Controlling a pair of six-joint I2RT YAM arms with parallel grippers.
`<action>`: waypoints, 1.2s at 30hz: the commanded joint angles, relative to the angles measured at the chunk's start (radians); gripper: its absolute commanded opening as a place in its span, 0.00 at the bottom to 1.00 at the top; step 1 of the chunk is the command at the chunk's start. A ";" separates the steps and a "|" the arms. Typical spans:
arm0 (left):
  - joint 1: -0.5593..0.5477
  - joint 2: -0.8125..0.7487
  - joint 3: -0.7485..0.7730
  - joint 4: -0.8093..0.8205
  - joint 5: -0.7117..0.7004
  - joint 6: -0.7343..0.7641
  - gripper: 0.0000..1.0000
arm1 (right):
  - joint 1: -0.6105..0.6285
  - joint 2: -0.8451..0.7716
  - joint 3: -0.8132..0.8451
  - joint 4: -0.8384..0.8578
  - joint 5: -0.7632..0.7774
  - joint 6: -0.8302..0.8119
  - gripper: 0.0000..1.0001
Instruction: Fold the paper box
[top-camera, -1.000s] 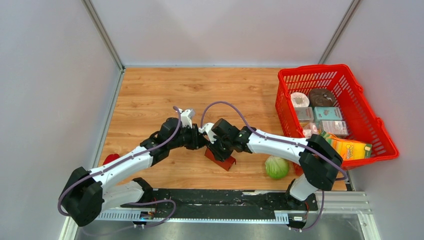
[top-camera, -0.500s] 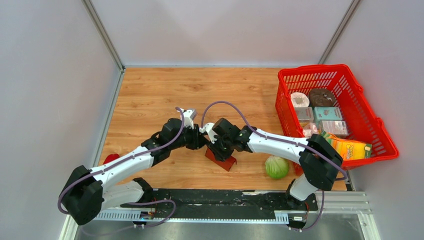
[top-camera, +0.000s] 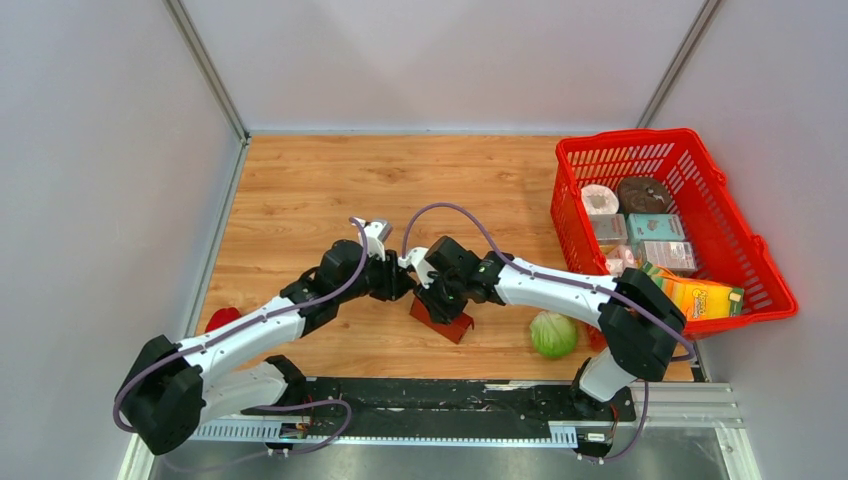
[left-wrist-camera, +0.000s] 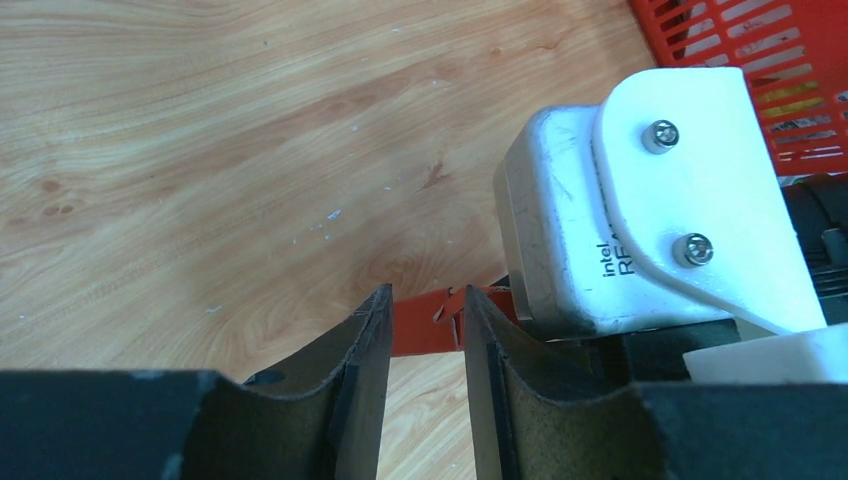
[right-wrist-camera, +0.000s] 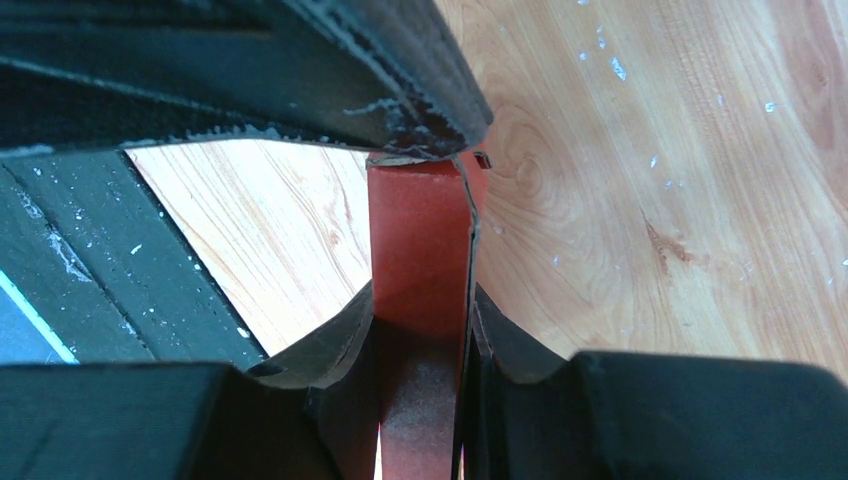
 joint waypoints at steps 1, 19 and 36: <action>-0.055 -0.054 0.000 0.187 0.168 0.055 0.39 | 0.004 0.012 0.006 0.064 -0.023 0.015 0.18; -0.054 -0.063 -0.018 0.199 0.369 0.104 0.30 | -0.013 -0.022 -0.002 0.096 -0.112 -0.025 0.22; -0.055 -0.100 -0.130 0.389 0.262 -0.017 0.33 | -0.022 -0.037 -0.042 0.152 -0.037 0.036 0.24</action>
